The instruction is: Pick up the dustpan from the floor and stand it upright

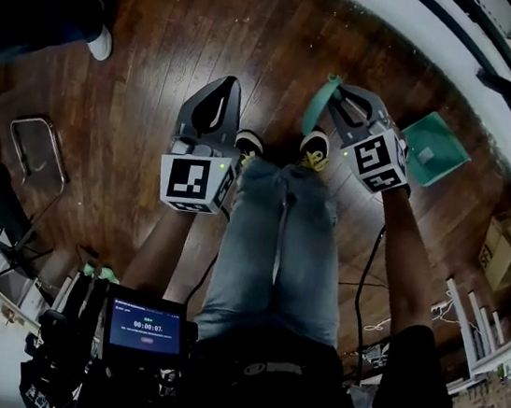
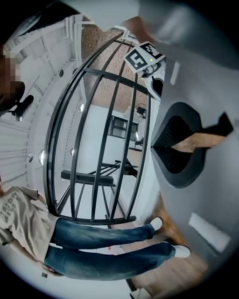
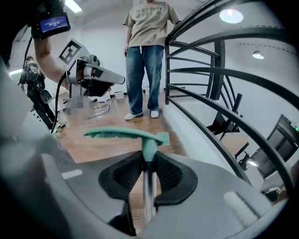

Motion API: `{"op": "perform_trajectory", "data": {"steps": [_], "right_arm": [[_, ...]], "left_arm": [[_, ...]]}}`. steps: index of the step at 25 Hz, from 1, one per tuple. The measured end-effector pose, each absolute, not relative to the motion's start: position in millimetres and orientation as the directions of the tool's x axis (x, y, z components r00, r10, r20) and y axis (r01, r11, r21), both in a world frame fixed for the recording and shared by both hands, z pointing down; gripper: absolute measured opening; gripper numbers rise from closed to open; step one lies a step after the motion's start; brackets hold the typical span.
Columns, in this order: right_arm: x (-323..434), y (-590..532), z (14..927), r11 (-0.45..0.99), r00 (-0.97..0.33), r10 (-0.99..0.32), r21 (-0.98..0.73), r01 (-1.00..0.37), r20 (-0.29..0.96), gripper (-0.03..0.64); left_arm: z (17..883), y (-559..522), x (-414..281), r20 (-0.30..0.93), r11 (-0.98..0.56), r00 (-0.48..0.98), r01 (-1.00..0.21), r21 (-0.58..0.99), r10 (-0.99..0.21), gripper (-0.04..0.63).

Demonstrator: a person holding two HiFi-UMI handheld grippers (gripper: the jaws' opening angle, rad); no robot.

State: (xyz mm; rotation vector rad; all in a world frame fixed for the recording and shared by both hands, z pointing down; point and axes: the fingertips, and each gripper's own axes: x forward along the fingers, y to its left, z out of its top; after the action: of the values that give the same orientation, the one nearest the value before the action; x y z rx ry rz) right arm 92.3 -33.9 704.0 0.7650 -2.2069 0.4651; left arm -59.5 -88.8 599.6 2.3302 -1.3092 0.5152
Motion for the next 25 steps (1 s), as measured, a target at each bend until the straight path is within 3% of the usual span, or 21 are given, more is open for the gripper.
{"op": "perform_trajectory", "data": {"steps": [11,25], "right_arm": [[83,-22,587,0.744,-0.566,-0.424,-0.085,-0.663,0.707,0.086],[72,-4,521,0.708,-0.594,-0.524,-0.077,-0.702,0.610,0.086]], "left_arm": [[491,-64,-48,0.511,-0.519,0.542,-0.830,0.203,-0.667,0.020],[425,-53,-50,0.485,-0.516,0.528,-0.839,0.172,-0.697,0.020]]}}
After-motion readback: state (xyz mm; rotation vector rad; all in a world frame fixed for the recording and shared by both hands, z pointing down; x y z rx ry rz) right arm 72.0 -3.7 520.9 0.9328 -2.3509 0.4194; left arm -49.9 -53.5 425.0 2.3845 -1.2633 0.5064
